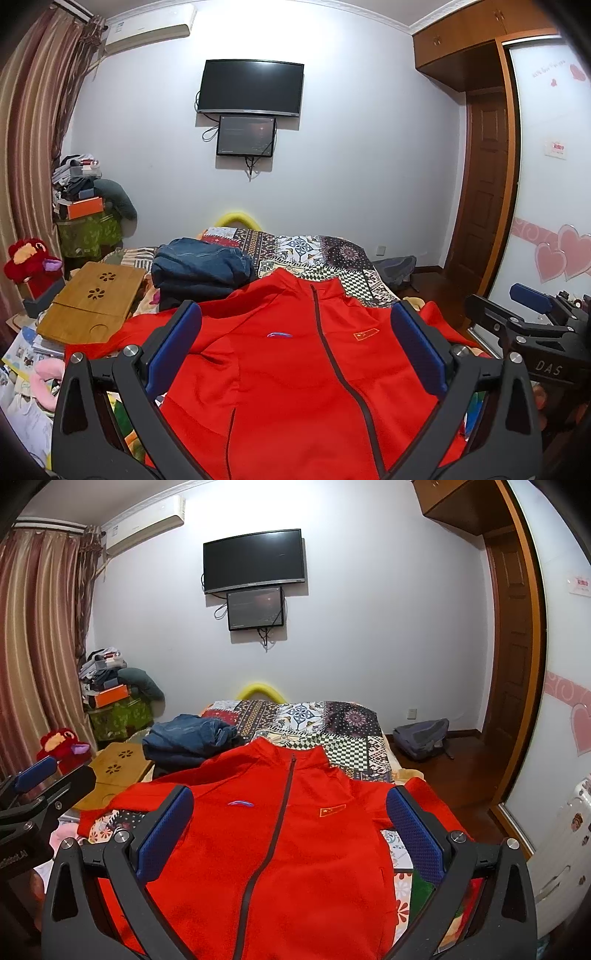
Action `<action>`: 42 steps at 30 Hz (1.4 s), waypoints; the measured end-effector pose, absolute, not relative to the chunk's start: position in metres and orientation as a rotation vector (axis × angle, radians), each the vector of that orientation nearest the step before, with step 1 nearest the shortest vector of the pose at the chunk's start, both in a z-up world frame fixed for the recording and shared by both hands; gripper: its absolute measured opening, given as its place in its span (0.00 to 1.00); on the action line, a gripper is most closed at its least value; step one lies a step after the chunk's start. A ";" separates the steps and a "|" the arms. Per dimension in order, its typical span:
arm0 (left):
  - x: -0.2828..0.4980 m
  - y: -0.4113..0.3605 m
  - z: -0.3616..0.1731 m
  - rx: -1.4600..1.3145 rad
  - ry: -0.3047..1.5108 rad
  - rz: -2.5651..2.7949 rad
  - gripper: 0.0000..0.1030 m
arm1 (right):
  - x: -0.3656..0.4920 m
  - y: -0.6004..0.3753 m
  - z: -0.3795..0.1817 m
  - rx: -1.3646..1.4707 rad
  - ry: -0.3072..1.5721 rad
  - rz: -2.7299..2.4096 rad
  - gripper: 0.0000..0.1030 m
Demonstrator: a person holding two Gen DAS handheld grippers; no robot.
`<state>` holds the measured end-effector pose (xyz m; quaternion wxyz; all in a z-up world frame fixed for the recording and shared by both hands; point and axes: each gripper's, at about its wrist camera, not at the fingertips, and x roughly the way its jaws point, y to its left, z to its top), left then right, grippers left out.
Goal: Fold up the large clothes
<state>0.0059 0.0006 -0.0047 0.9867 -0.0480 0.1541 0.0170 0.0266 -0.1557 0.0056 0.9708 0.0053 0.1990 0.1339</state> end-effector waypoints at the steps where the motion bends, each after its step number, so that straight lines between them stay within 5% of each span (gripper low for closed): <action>1: 0.006 0.001 -0.005 -0.098 0.309 0.035 1.00 | 0.027 -0.155 0.005 0.010 0.402 0.271 1.00; 42: 0.007 0.006 -0.002 -0.109 0.330 0.046 1.00 | 0.030 -0.153 0.004 0.014 0.419 0.275 1.00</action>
